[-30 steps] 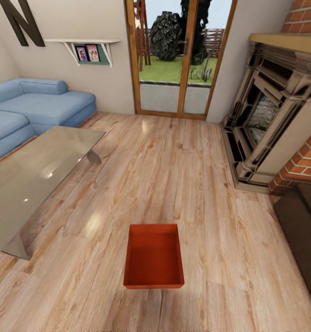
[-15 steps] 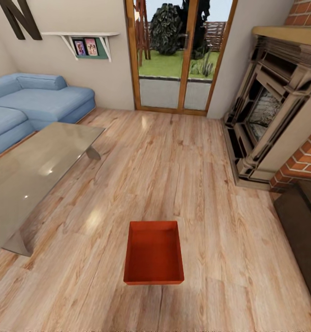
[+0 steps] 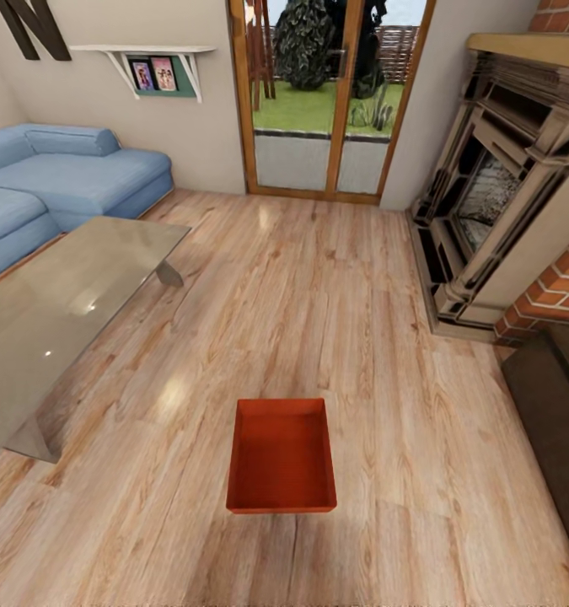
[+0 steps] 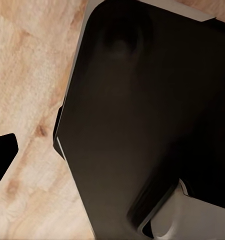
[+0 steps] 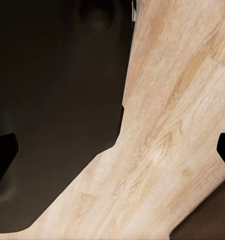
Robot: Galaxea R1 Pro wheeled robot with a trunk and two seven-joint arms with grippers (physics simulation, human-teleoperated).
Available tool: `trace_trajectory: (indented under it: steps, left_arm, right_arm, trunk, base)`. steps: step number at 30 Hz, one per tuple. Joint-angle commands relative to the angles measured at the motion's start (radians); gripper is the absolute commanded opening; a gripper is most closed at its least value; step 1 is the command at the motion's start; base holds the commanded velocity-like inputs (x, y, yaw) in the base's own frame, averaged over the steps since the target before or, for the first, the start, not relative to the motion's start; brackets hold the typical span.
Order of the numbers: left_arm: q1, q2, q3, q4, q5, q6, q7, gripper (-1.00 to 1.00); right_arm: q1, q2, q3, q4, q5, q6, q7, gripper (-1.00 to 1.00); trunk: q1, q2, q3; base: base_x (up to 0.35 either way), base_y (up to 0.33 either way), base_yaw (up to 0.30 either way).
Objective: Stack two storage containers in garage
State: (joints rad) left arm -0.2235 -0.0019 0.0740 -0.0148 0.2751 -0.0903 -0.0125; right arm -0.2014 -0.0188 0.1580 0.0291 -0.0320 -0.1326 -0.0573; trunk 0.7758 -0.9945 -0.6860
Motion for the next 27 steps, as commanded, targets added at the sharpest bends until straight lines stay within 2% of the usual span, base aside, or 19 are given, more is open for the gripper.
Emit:
trace_trajectory:
  steps: [1, 12, 22, 25, 26, 27]
  left_arm:
    - [0.0, 0.0, 0.007, 0.001, 0.001, -0.003, -0.001, 1.0]
    - [0.0, -0.001, 0.007, 0.001, 0.001, -0.003, -0.001, 1.0]
    - [0.0, -0.001, 0.007, 0.001, 0.001, -0.003, -0.001, 1.0]
    - [0.0, -0.001, 0.007, 0.001, 0.001, -0.003, -0.001, 1.0]
    - [0.0, -0.001, 0.007, 0.001, 0.001, -0.003, -0.001, 1.0]
    - [0.0, -0.001, 0.007, 0.001, 0.001, -0.003, -0.001, 1.0]
  right_arm:
    - [-0.001, 0.0, 0.008, 0.003, -0.003, -0.005, -0.003, 1.0]
    - [-0.001, -0.001, 0.008, 0.003, -0.003, -0.005, -0.001, 1.0]
    - [-0.001, 0.002, 0.009, 0.003, -0.003, -0.003, 0.0, 1.0]
    - [-0.001, 0.003, 0.009, 0.003, 0.017, -0.003, 0.0, 1.0]
    - [-0.001, 0.008, 0.008, 0.003, 0.057, -0.003, -0.001, 1.0]
    - [-0.001, 0.009, 0.008, 0.003, 0.067, -0.002, -0.002, 1.0]
  trunk:
    - [0.0, 0.0, -0.002]
    - [0.0, 0.0, -0.02]
    - [0.0, 0.0, -0.022]
    - [0.0, 0.0, -0.022]
    - [0.0, 0.0, -0.022]
    - [0.0, 0.0, -0.022]
  base:
    - [0.0, 0.0, 0.0]
    - [0.0, 0.0, 0.0]
    - [0.0, 0.0, 0.0]
    - [0.0, 0.0, 0.0]
    - [0.0, 0.0, 0.0]
    - [0.0, 0.0, 0.0]
